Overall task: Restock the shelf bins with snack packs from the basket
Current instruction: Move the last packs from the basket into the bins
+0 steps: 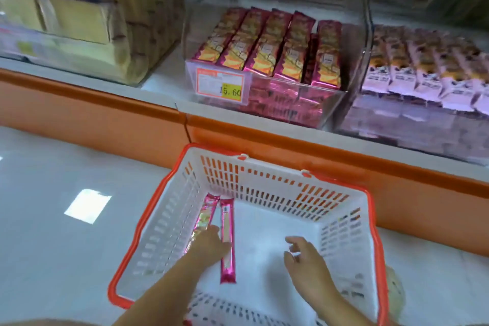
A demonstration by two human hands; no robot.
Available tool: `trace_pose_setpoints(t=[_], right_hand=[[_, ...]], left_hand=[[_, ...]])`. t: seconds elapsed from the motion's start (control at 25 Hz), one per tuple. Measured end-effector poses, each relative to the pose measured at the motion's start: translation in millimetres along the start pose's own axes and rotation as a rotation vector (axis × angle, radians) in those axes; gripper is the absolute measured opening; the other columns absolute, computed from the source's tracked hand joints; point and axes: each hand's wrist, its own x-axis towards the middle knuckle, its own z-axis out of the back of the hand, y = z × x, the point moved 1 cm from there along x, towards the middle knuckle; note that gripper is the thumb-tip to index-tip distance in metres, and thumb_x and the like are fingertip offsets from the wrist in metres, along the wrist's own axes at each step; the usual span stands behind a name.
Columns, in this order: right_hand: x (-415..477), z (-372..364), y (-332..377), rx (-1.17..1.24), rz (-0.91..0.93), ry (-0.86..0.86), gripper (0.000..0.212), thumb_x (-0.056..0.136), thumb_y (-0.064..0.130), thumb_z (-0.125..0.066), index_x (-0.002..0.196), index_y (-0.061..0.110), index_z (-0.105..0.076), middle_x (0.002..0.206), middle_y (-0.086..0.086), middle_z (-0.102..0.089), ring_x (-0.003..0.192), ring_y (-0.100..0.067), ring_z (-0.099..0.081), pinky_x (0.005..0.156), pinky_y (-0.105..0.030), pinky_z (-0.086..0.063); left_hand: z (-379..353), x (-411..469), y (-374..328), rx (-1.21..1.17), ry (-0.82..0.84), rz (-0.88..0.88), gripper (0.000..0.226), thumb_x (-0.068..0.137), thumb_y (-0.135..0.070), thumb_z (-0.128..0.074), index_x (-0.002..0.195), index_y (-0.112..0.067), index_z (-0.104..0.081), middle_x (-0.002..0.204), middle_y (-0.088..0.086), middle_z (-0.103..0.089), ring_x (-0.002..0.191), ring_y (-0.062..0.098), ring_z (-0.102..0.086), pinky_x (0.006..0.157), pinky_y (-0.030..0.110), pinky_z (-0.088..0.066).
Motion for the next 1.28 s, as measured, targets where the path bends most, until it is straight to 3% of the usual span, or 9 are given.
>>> trace_pose_setpoints(t=[0.08, 0.28, 0.4, 0.48, 0.6, 0.72, 0.88, 1.08, 1.28], right_hand=[[10, -24, -9, -0.053, -0.082, 0.116, 0.031, 0.097, 0.023, -0.048, 0.128, 0.026, -0.049, 0.123, 0.000, -0.051, 0.096, -0.010, -0.053, 0.084, -0.023, -0.043], [22, -41, -12, -0.021, -0.155, 0.201, 0.033, 0.097, 0.025, -0.046, 0.130, 0.026, -0.046, 0.126, 0.001, -0.050, 0.109, -0.012, -0.054, 0.090, -0.025, -0.044], [25, -41, -18, -0.026, -0.191, 0.207, 0.033, 0.097, 0.027, -0.047, 0.130, 0.026, -0.047, 0.126, 0.000, -0.051, 0.109, -0.013, -0.054, 0.087, -0.023, -0.043], [26, -39, -24, -0.013, -0.223, 0.206, 0.033, 0.097, 0.026, -0.046, 0.131, 0.025, -0.047, 0.123, 0.001, -0.052, 0.103, -0.014, -0.056, 0.081, -0.022, -0.042], [29, -33, -25, 0.058, -0.263, 0.208, 0.032, 0.098, 0.026, -0.044, 0.130, 0.024, -0.047, 0.111, 0.003, -0.054, 0.086, -0.011, -0.057, 0.070, -0.019, -0.042], [29, -32, -19, 0.358, -0.348, 0.215, 0.029, 0.098, 0.032, -0.045, 0.125, 0.023, -0.052, 0.109, 0.001, -0.060, 0.095, -0.016, -0.060, 0.084, -0.029, -0.049], [33, -27, -7, 0.879, -0.302, 0.260, 0.032, 0.096, 0.040, -0.051, 0.120, 0.022, -0.061, 0.108, 0.001, -0.067, 0.100, -0.018, -0.061, 0.083, -0.032, -0.049], [28, 1, 10, 1.086, -0.157, 0.190, 0.029, 0.091, 0.015, -0.062, 0.119, 0.015, -0.064, 0.102, -0.009, -0.072, 0.091, -0.022, -0.066, 0.081, -0.033, -0.052], [19, 5, 11, 1.150, -0.152, 0.104, 0.033, 0.089, 0.009, -0.063, 0.123, 0.011, -0.061, 0.112, -0.020, -0.068, 0.095, -0.030, -0.065, 0.097, -0.045, -0.050]], left_hand=[[-11, 12, 2, 0.027, 0.057, 0.030, 0.057, 0.087, -0.038, -0.062, 0.127, -0.002, -0.043, 0.120, 0.014, -0.061, 0.101, 0.027, -0.062, 0.084, 0.030, -0.048], [-36, 30, 0, 0.169, 0.059, 0.098, 0.066, 0.088, -0.048, -0.060, 0.130, -0.004, -0.036, 0.123, 0.011, -0.056, 0.099, 0.022, -0.061, 0.074, 0.025, -0.048], [-45, 35, 0, 0.142, 0.037, 0.104, 0.059, 0.088, -0.040, -0.063, 0.129, -0.008, -0.035, 0.120, 0.009, -0.057, 0.088, 0.019, -0.058, 0.065, 0.022, -0.043], [-47, 38, 1, 0.121, 0.054, 0.107, 0.049, 0.090, -0.028, -0.062, 0.127, -0.007, -0.038, 0.116, 0.009, -0.059, 0.086, 0.018, -0.058, 0.066, 0.023, -0.048], [-44, 37, 2, -0.246, 0.310, 0.097, 0.034, 0.090, -0.017, -0.062, 0.120, -0.004, -0.051, 0.108, 0.014, -0.068, 0.092, 0.023, -0.069, 0.075, 0.030, -0.059], [-30, 9, -8, -0.719, 0.654, 0.060, 0.029, 0.092, -0.010, -0.060, 0.120, -0.007, -0.057, 0.110, 0.015, -0.070, 0.101, 0.028, -0.068, 0.090, 0.045, -0.055], [-18, -26, -16, -0.828, 0.913, -0.110, 0.034, 0.095, -0.006, -0.053, 0.129, -0.009, -0.057, 0.116, 0.014, -0.067, 0.106, 0.028, -0.064, 0.084, 0.047, -0.055], [-12, -49, -15, -0.891, 0.889, -0.161, 0.036, 0.092, -0.011, -0.056, 0.128, -0.008, -0.059, 0.136, 0.022, -0.053, 0.121, 0.035, -0.055, 0.098, 0.060, -0.043], [-10, -64, -25, -0.876, 0.839, -0.223, 0.040, 0.091, -0.014, -0.059, 0.130, -0.014, -0.055, 0.130, 0.015, -0.060, 0.123, 0.034, -0.055, 0.096, 0.050, -0.049]])
